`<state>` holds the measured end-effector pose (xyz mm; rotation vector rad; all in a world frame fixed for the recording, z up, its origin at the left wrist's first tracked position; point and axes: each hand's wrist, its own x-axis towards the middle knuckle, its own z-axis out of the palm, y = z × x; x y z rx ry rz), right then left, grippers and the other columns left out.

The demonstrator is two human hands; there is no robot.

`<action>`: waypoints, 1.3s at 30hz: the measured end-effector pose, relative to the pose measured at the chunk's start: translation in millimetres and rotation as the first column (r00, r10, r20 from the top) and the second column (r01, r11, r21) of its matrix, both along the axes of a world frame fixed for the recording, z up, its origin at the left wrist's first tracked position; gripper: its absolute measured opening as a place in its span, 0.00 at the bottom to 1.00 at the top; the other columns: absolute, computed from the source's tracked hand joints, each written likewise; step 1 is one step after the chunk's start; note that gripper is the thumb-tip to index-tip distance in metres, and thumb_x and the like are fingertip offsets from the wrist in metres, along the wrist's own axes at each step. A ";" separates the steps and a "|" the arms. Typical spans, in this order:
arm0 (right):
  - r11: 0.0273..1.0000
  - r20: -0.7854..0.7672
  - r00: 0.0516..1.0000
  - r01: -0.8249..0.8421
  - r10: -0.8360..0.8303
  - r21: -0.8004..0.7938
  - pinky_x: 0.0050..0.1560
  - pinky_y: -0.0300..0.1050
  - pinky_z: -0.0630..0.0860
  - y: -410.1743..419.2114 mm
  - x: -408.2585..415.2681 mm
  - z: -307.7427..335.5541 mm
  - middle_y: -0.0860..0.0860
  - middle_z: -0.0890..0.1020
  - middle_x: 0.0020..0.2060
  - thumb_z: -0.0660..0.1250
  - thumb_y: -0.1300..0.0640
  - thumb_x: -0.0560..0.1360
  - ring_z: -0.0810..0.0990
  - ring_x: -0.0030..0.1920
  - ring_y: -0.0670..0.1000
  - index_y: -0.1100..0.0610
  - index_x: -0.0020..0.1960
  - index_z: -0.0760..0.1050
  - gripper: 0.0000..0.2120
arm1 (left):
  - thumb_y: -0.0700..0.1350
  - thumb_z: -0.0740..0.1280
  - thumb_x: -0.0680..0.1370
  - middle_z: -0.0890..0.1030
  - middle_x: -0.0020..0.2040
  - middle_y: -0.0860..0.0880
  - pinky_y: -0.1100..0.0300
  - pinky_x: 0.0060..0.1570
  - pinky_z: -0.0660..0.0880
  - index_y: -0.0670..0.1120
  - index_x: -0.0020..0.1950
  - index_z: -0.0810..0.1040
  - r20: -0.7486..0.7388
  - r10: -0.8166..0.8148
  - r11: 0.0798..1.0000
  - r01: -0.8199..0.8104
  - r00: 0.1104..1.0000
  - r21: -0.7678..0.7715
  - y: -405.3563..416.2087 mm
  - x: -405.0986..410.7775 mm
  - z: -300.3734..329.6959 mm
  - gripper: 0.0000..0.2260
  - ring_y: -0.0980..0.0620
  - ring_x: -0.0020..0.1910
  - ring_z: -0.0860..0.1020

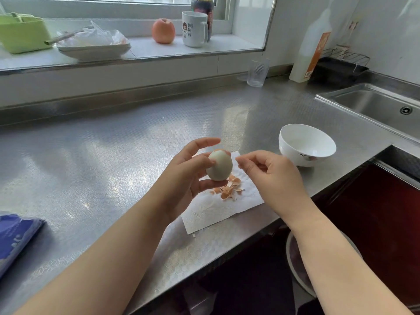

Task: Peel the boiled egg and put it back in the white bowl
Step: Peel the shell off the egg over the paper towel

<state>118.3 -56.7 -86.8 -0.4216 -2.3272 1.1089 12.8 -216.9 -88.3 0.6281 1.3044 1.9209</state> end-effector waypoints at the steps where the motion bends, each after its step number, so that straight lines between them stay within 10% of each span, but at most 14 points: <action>1: 0.999 -0.042 0.999 -0.017 0.015 -0.036 0.48 0.36 0.74 -1.5 -0.1 3.4 0.40 0.84 0.42 0.69 0.49 0.75 0.81 0.45 0.40 0.46 0.50 0.82 0.05 | 0.39 0.65 0.74 0.84 0.58 0.42 0.52 0.47 0.81 0.47 0.61 0.77 0.009 -0.005 1.000 0.005 1.000 0.003 0.0 -0.5 -0.2 0.16 0.45 0.51 0.83; 10: 0.983 -0.134 0.974 -0.180 0.181 0.022 0.54 0.34 0.72 -8.8 1.9 14.3 0.42 0.81 0.49 0.71 0.53 0.73 0.79 0.51 0.45 0.45 0.55 0.81 0.10 | 0.38 0.69 0.74 0.82 0.58 0.42 0.55 0.54 0.79 0.38 0.62 0.78 -0.047 -0.102 0.995 0.101 0.994 -0.022 -0.3 -0.3 0.0 0.17 0.46 0.54 0.82; 23: 0.774 -0.263 0.961 0.100 0.088 0.625 0.44 0.50 0.75 -13.2 -2.9 2.6 0.55 0.81 0.43 0.63 0.56 0.78 0.78 0.42 0.56 0.61 0.51 0.82 0.11 | 0.45 0.74 0.73 0.82 0.55 0.45 0.54 0.50 0.82 0.54 0.58 0.81 -0.260 0.035 0.991 -0.066 0.965 -0.112 0.8 9.0 1.6 0.14 0.43 0.47 0.85; 29: 0.839 -0.306 0.952 0.147 0.025 0.524 0.46 0.42 0.73 -16.2 -4.5 -3.2 0.52 0.81 0.42 0.64 0.58 0.79 0.78 0.43 0.52 0.60 0.46 0.80 0.08 | 0.42 0.74 0.75 0.82 0.55 0.44 0.50 0.52 0.82 0.52 0.57 0.83 -0.282 0.042 0.987 -0.084 0.958 -0.138 1.1 8.3 -0.3 0.11 0.43 0.47 0.86; 34: 0.991 -0.215 0.977 0.034 -0.006 0.127 0.45 0.31 0.71 -13.1 -8.7 -0.3 0.47 0.79 0.42 0.63 0.56 0.79 0.77 0.44 0.44 0.54 0.45 0.77 0.06 | 0.41 0.74 0.75 0.80 0.58 0.41 0.52 0.51 0.82 0.52 0.56 0.83 -0.254 0.037 0.989 -0.071 0.966 -0.127 0.9 7.8 0.2 0.11 0.42 0.48 0.85; 39: 0.997 -0.146 0.987 0.056 -0.064 -0.058 0.48 0.39 0.75 -1.8 -5.1 0.6 0.46 0.82 0.43 0.66 0.53 0.78 0.80 0.45 0.44 0.45 0.43 0.78 0.06 | 0.40 0.73 0.74 0.79 0.60 0.38 0.56 0.49 0.81 0.51 0.57 0.83 -0.166 0.043 0.996 -0.055 0.985 -0.069 -0.3 5.3 2.2 0.13 0.43 0.50 0.85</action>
